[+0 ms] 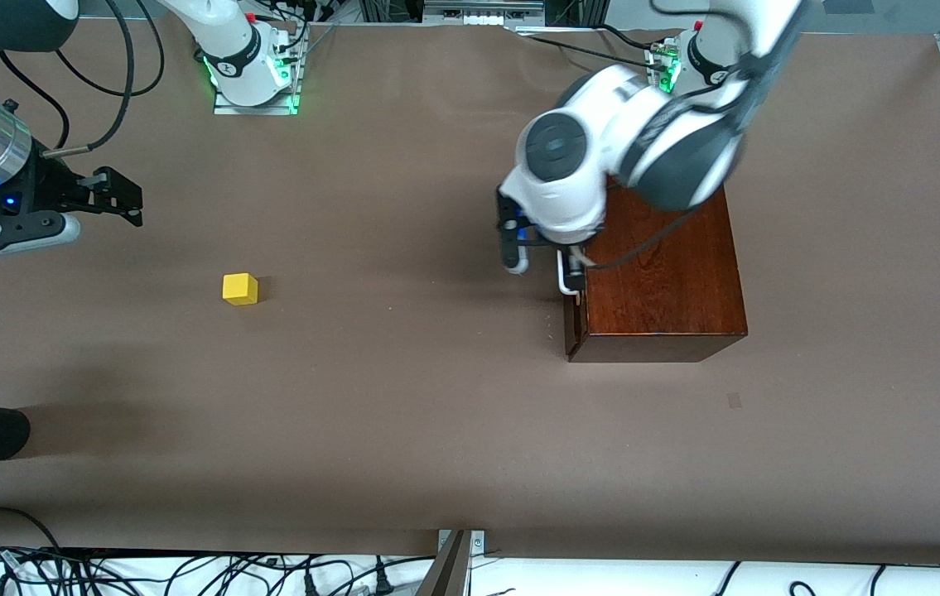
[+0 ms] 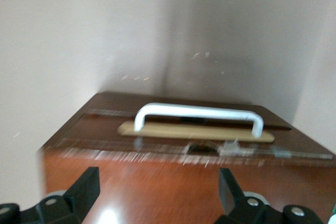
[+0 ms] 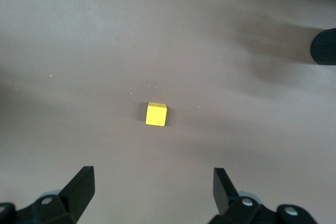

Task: Open drawer, take yellow block, close drawer

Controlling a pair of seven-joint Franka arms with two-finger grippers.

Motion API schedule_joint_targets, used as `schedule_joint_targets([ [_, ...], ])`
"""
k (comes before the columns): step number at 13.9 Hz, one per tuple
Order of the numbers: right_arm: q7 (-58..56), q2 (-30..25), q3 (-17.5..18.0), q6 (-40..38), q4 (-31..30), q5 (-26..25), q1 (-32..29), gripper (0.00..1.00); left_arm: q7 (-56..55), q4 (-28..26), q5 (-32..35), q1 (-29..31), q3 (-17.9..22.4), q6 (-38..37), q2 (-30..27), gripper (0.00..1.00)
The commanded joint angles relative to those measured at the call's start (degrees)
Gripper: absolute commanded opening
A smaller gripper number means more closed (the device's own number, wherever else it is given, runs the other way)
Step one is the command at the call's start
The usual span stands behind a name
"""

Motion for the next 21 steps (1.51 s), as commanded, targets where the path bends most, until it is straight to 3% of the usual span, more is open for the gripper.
schedule_joint_targets([
  [1, 0.77, 0.51, 0.01, -1.39, 1.29, -0.21, 0.06, 1.00, 1.48, 2.09, -4.82, 7.45, -0.58, -0.94, -5.94, 1.00],
  [3, 0.77, 0.51, 0.09, -1.31, 1.29, -0.21, 0.06, 1.00, 5.08, 4.23, -13.24, 13.53, -0.15, -4.97, -6.55, 1.00],
  [5, 0.85, 0.51, 0.09, -0.69, 1.29, -0.13, 0.06, 1.00, 3.53, 0.57, -14.42, 15.57, 3.78, -5.43, -11.80, 1.00],
  [8, 0.85, 0.51, 0.18, -0.60, 1.29, 0.14, 0.15, 1.00, -12.77, -9.37, -14.77, 15.66, 10.56, -4.29, -21.56, 1.00],
  [13, 0.85, 0.51, 0.18, -0.60, 1.29, 0.14, 0.15, 1.00, -33.27, -17.03, -14.60, 15.75, 16.64, 1.93, -30.63, 1.00],
  [16, 0.85, 0.51, 0.18, -0.69, 1.29, 0.23, 0.15, 1.00, -43.13, -17.13, -14.51, 16.19, 17.52, 3.01, -30.73, 1.00],
  [18, 0.85, 0.43, 0.27, -0.69, 1.29, 0.23, 0.15, 1.00, -43.60, -17.04, -14.51, 16.80, 17.44, 2.83, -30.64, 1.00],
  [21, 0.85, 0.51, 0.27, -0.69, 1.29, 0.23, 0.15, 1.00, -43.51, -16.60, -14.68, 16.80, 17.17, 2.31, -26.16, 1.00],
])
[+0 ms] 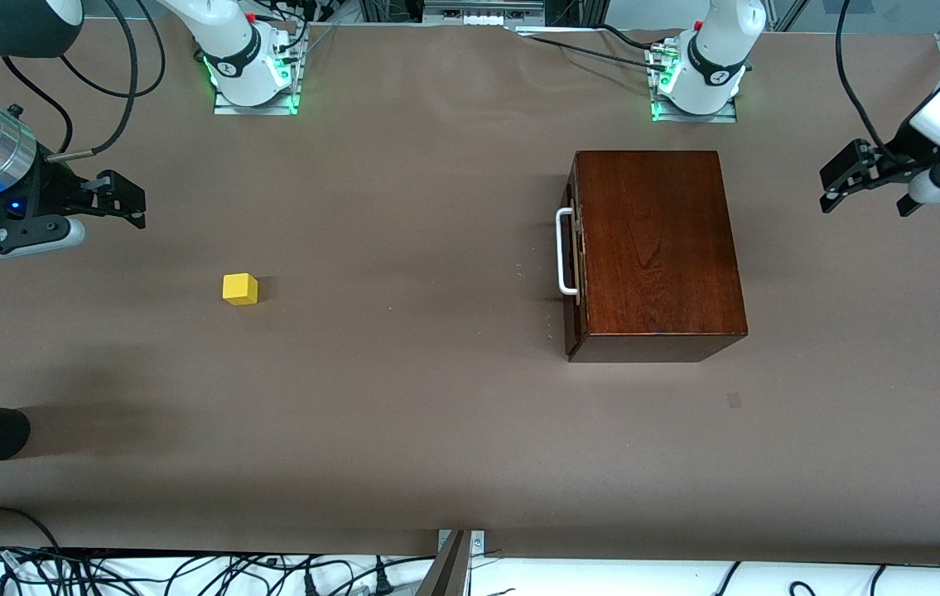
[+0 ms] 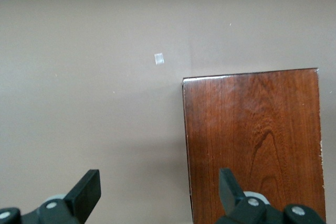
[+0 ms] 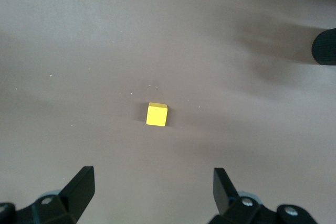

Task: Open drawer, take yellow block, close drawer

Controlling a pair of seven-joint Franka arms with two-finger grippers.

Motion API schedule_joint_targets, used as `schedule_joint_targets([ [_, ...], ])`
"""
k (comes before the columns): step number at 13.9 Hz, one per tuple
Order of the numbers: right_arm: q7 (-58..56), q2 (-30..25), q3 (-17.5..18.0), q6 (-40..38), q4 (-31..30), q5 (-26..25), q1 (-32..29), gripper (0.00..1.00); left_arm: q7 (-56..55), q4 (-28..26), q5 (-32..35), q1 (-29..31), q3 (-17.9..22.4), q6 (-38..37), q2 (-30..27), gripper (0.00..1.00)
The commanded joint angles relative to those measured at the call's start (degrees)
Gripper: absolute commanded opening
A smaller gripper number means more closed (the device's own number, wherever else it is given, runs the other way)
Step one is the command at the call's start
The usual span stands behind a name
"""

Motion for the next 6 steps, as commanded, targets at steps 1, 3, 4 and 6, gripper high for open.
schedule_joint_targets([
  [1, 0.76, 0.23, 0.15, -0.73, 1.16, 0.22, 0.11, 1.00, -0.07, 0.37, -1.17, 0.39, 0.00, 0.84, 2.85, 1.00],
  [3, 0.76, 0.23, 0.15, -0.73, 1.16, 0.22, 0.11, 1.00, 0.19, 0.73, -0.64, 0.39, 0.01, 0.67, 3.29, 1.00],
  [4, 0.76, 0.23, 0.15, -0.73, 1.16, 0.22, 0.11, 1.00, 0.11, 0.73, -0.47, 0.39, -0.17, 0.67, 3.38, 1.00],
  [6, 0.76, 0.23, 0.15, -0.73, 1.16, 0.22, 0.11, 1.00, 0.28, 0.73, -0.56, 0.31, -0.35, 0.67, 3.56, 1.00],
])
